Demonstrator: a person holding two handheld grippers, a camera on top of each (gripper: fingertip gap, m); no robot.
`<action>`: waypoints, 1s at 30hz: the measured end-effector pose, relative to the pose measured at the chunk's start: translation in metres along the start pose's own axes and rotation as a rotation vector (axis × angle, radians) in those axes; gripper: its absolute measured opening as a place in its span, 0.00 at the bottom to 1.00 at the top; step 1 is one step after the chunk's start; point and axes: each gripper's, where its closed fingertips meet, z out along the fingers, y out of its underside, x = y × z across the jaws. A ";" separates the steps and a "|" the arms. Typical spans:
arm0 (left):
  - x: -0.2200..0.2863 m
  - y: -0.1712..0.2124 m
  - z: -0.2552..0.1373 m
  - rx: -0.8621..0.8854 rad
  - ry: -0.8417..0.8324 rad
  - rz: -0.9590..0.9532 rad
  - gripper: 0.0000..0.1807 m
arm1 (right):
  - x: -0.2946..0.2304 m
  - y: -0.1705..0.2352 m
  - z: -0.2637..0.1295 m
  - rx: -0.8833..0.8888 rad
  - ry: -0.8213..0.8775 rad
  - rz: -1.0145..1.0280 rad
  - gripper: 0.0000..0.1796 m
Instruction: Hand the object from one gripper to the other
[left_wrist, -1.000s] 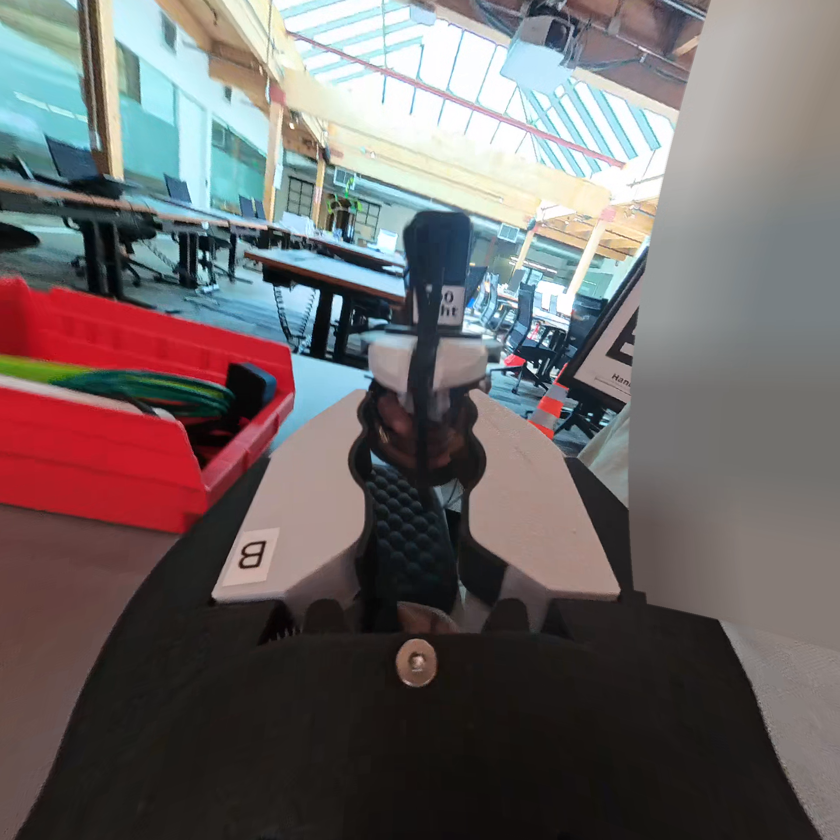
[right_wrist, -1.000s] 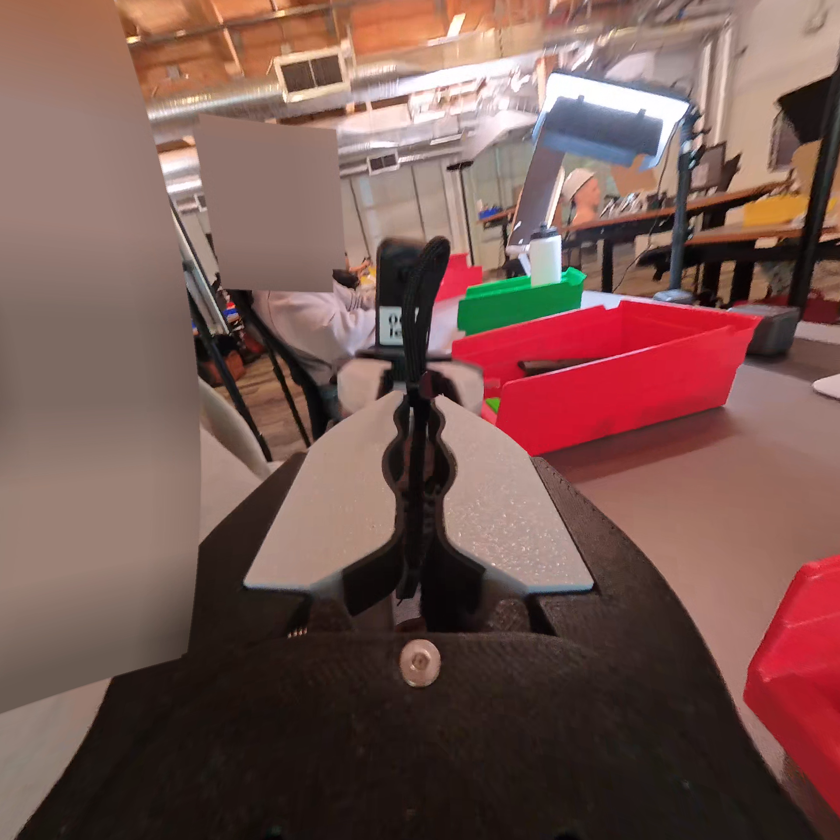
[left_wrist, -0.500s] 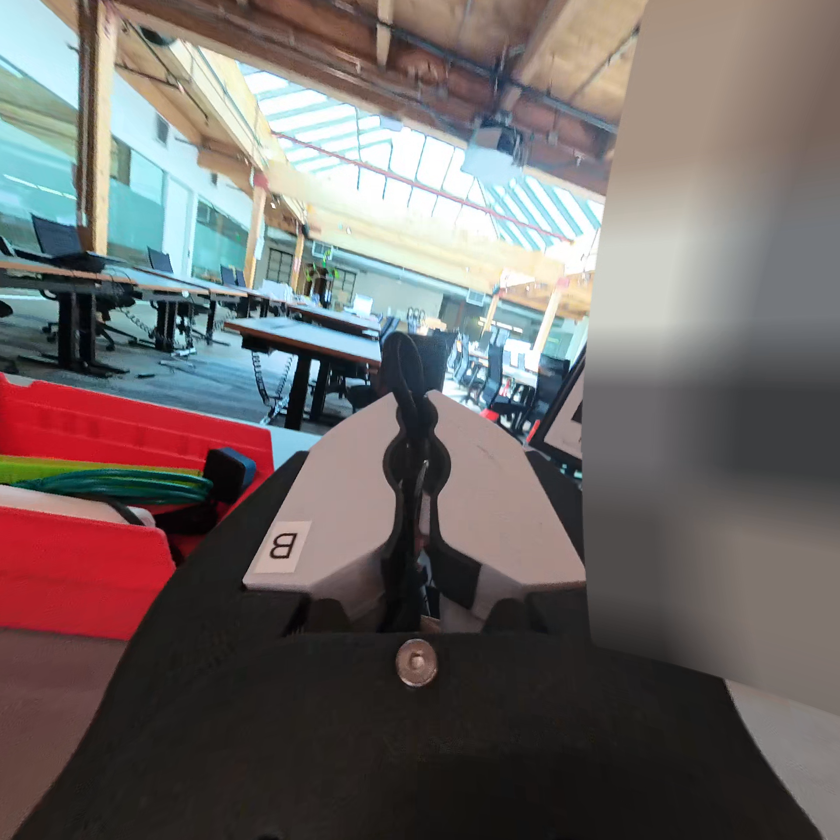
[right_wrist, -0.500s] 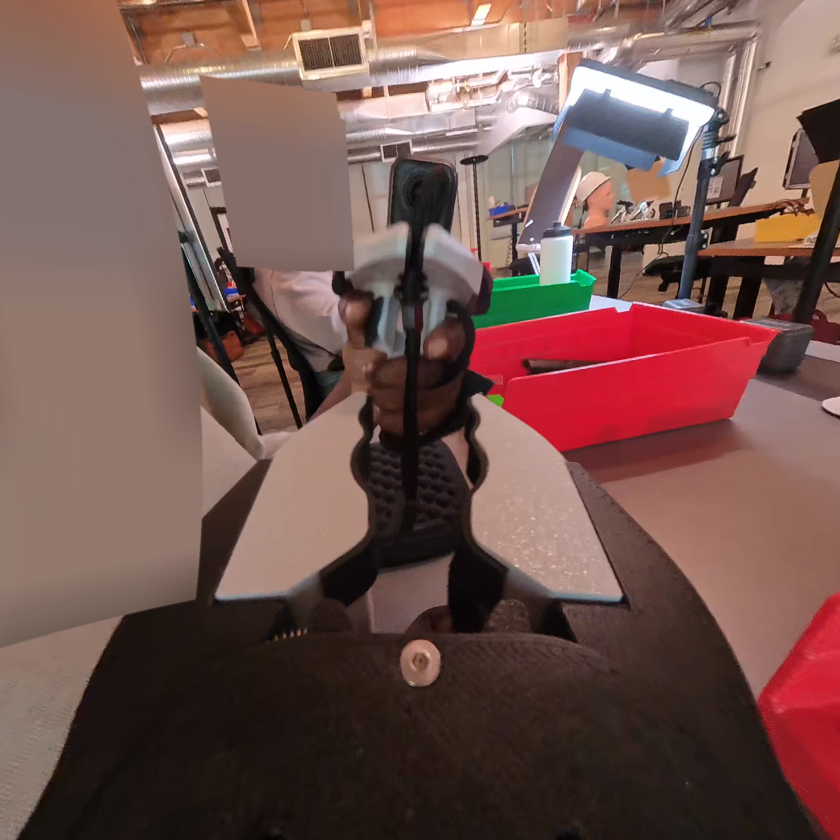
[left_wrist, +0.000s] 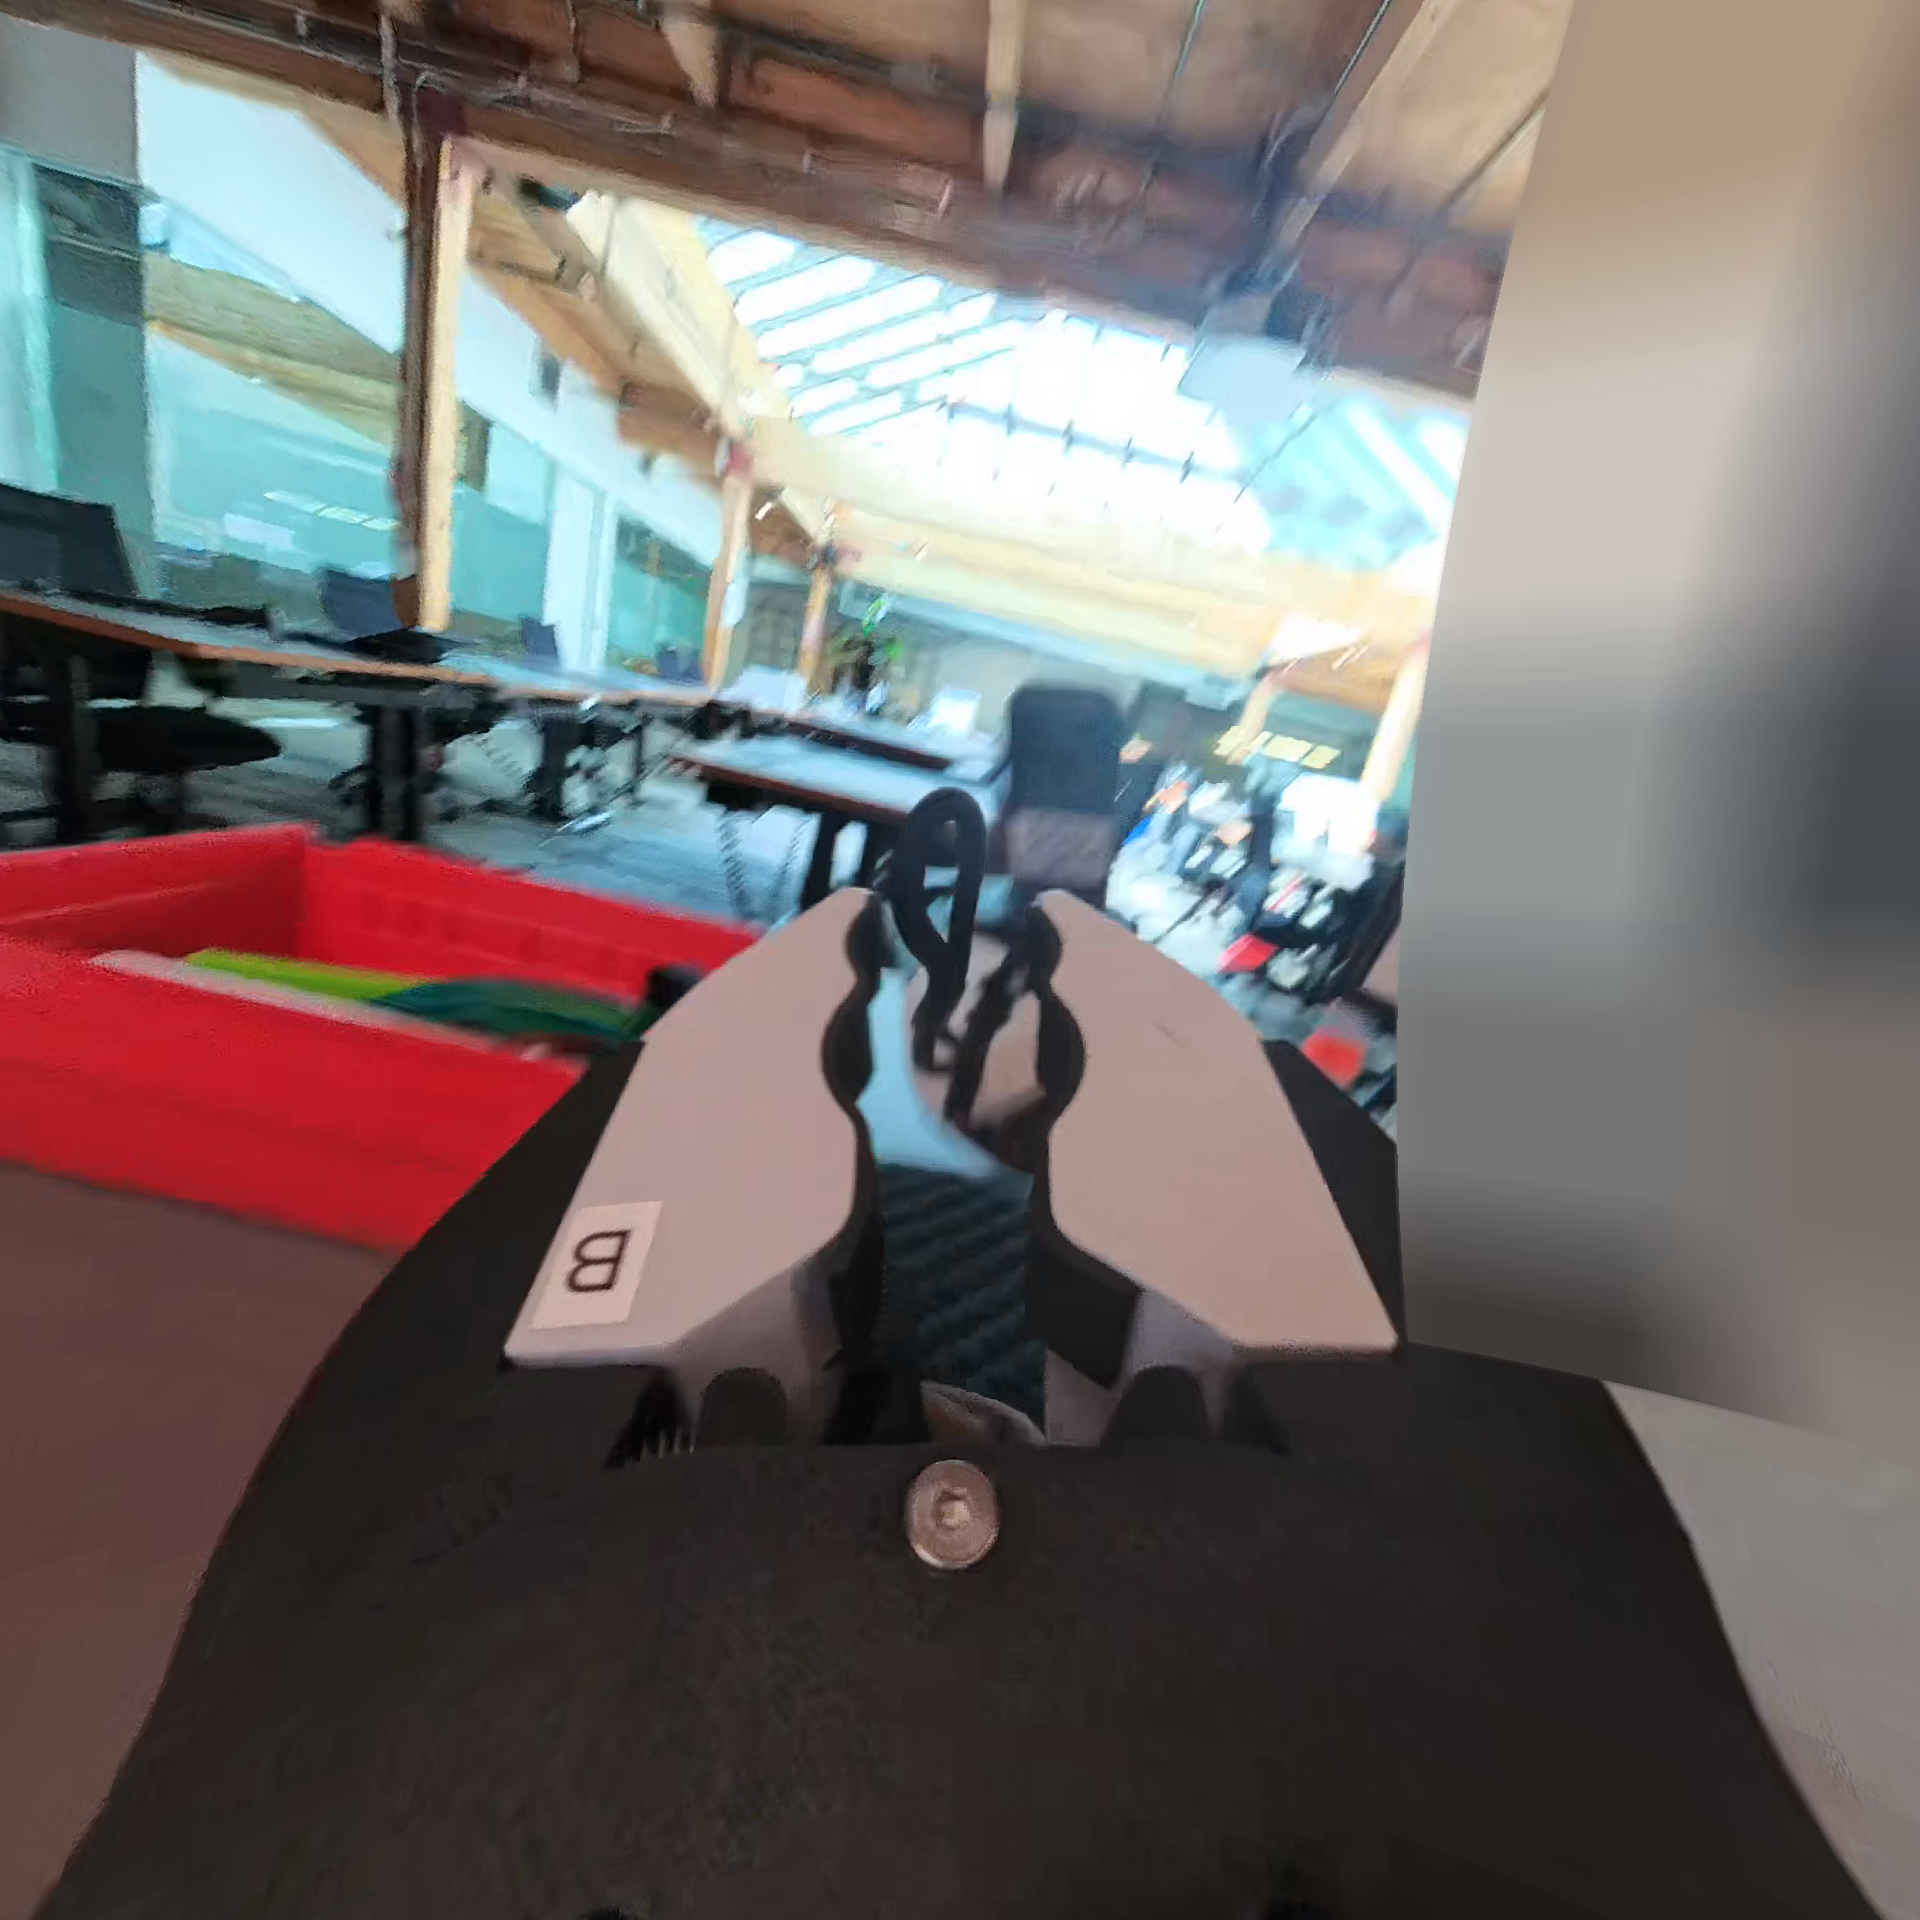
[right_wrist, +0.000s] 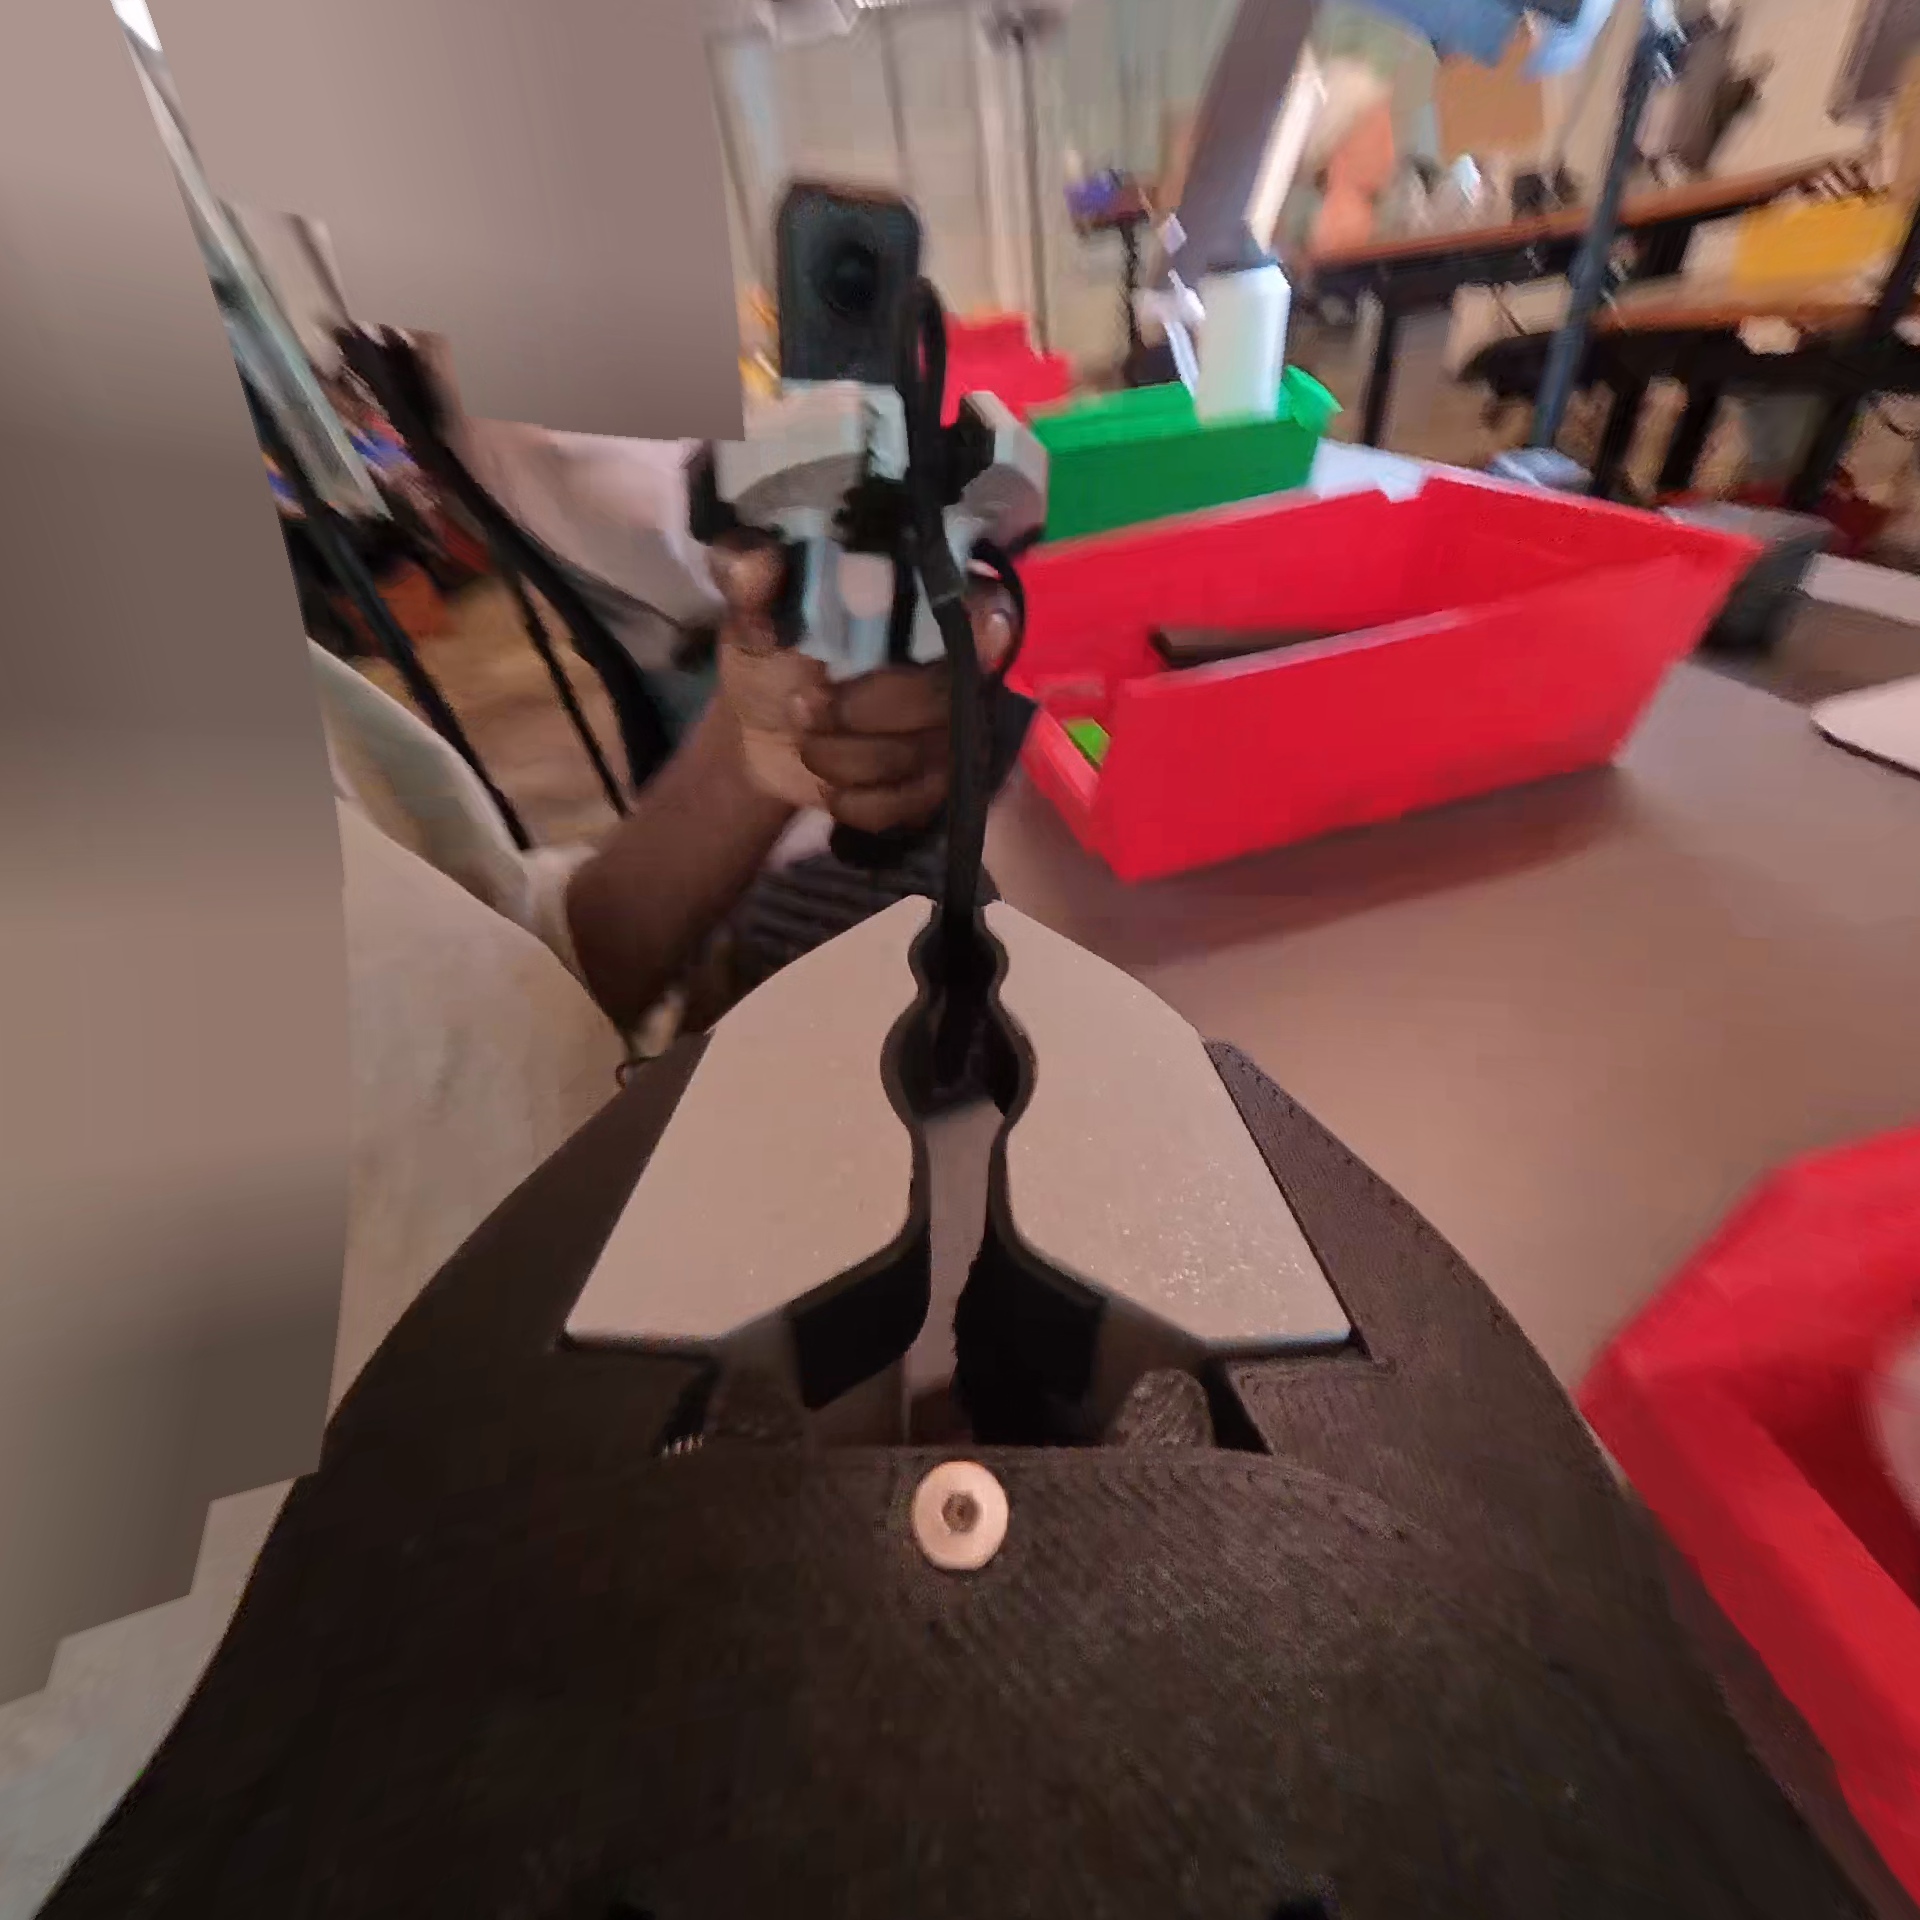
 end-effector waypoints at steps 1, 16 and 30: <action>-0.006 0.009 -0.009 -0.063 -0.060 0.067 0.20 | 0.005 0.006 -0.006 -0.071 0.062 -0.022 0.02; 0.014 0.102 0.033 -0.884 -0.123 0.645 0.15 | -0.004 0.043 -0.023 -0.434 0.179 -0.126 0.02; 0.007 0.095 0.035 -0.655 -0.091 0.418 0.02 | -0.008 0.009 -0.020 -0.235 0.195 -0.228 0.13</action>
